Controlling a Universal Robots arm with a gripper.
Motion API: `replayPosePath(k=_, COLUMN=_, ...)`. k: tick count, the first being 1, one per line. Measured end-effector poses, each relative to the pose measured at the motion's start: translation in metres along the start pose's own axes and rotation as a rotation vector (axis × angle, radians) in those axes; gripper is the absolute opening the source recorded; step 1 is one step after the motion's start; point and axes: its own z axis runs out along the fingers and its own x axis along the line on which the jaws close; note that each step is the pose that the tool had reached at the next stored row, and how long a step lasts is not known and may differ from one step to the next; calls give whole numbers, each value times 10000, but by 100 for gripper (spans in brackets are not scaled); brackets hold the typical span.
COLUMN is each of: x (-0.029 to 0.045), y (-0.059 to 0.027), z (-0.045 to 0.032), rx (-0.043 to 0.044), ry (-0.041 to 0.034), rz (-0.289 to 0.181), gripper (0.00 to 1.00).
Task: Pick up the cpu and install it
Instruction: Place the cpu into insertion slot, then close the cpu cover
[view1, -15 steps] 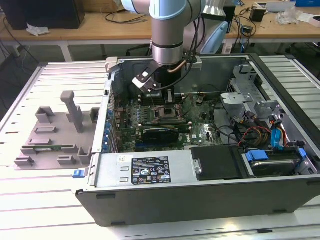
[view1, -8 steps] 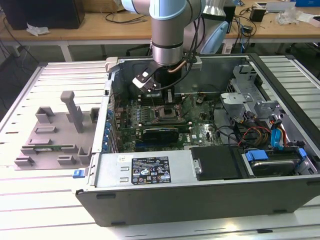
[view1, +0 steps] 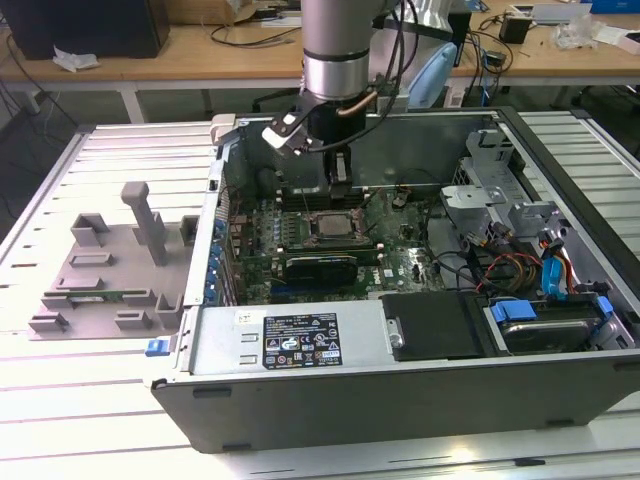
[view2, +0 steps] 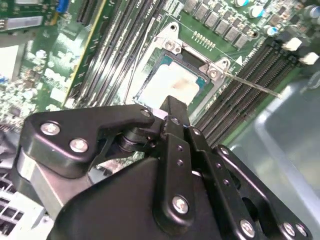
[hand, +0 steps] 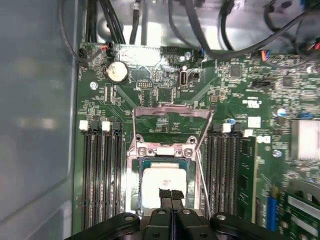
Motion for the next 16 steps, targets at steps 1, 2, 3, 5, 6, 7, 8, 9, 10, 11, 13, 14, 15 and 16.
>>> replayPosePath(k=1, x=-4, y=2, z=-58, rx=0, ry=-5, rz=-1, gripper=11)
replayPosePath(k=2, x=-9, y=4, z=-146, rx=0, ry=-11, rz=-1, gripper=11)
replayPosePath(k=3, x=-11, y=5, z=-178, rx=1, ry=-17, rz=-2, gripper=11)
replayPosePath(k=5, x=-11, y=5, z=-181, rx=0, ry=-15, rz=-1, gripper=11)
replayPosePath(k=6, x=-11, y=5, z=-182, rx=0, ry=-17, rz=-1, gripper=11)
replayPosePath(k=7, x=-11, y=5, z=-182, rx=0, ry=-18, rz=-1, gripper=11)
replayPosePath(k=8, x=-11, y=5, z=-182, rx=1, ry=-19, rz=-1, gripper=11)
replayPosePath(k=9, x=-11, y=5, z=-182, rx=0, ry=-19, rz=-2, gripper=11)
replayPosePath(k=10, x=-11, y=5, z=-182, rx=1, ry=-20, rz=-2, gripper=11)
replayPosePath(k=11, x=-11, y=5, z=-182, rx=1, ry=-21, rz=-1, gripper=11)
replayPosePath(k=13, x=-11, y=5, z=-182, rx=1, ry=-22, rz=-1, gripper=11)
replayPosePath(k=14, x=-11, y=5, z=-182, rx=1, ry=-23, rz=-1, gripper=11)
replayPosePath(k=15, x=-11, y=5, z=-182, rx=0, ry=-24, rz=-2, gripper=11)
replayPosePath(k=16, x=-11, y=5, z=-182, rx=1, ry=-24, rz=-1, gripper=11)
